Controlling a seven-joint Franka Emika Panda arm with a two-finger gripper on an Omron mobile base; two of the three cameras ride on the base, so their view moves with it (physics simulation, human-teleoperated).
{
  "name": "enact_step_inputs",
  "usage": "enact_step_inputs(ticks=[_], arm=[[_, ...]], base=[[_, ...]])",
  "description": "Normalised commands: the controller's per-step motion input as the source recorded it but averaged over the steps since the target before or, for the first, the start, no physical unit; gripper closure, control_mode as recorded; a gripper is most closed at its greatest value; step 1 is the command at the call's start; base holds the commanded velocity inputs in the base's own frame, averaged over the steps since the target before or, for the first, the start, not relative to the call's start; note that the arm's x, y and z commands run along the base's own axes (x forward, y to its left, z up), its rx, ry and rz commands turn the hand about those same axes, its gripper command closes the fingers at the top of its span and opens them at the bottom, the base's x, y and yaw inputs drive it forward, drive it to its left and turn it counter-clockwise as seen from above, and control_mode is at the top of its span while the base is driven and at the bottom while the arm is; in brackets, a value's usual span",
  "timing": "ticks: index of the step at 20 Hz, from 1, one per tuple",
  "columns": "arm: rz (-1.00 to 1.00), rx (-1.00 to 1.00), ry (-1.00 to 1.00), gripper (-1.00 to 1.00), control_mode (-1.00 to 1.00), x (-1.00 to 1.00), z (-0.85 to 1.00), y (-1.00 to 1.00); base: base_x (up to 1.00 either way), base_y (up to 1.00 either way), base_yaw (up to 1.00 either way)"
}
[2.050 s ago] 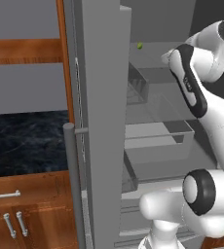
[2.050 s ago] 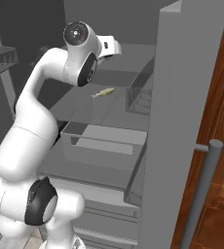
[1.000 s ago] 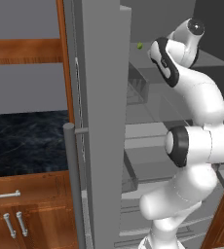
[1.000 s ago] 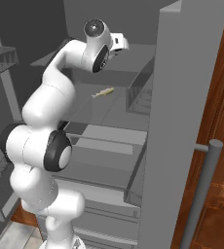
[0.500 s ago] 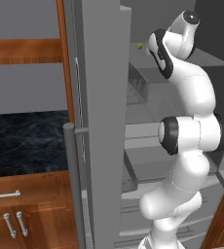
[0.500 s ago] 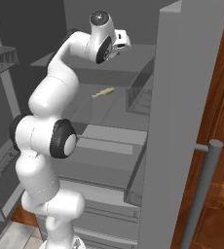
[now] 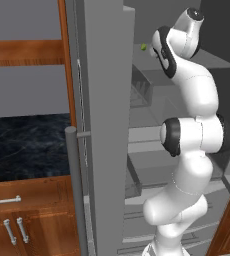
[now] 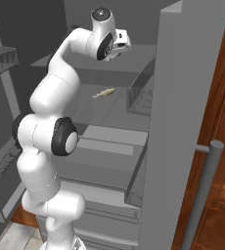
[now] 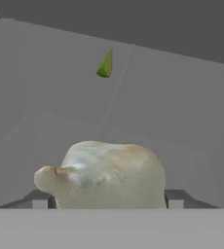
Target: Transport the chicken drumstick and garlic to the fridge. Place the chicken drumstick on the rack containing meat and place the garlic on the rack containing the vegetable, ensuring meats and vegetables are on different racks.
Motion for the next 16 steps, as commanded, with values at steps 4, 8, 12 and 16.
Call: enact_step_inputs(ticks=[4, 8, 12, 16], arm=[[0.0, 0.0, -0.07, -1.0, -1.0, -0.02, -0.26, 0.0], [0.0, 0.0, -0.19, -1.0, -1.0, -0.14, -0.01, 0.0], [0.0, 0.0, -0.14, -1.0, -1.0, 0.09, 0.0, 0.0], [0.0, 0.0, -0.13, -1.0, -1.0, -0.15, 0.0, 0.0]], base=[[0.0, 0.0, 0.0], [0.0, 0.0, 0.0], [0.0, 0.0, 0.0], [0.0, 0.0, 0.0]])
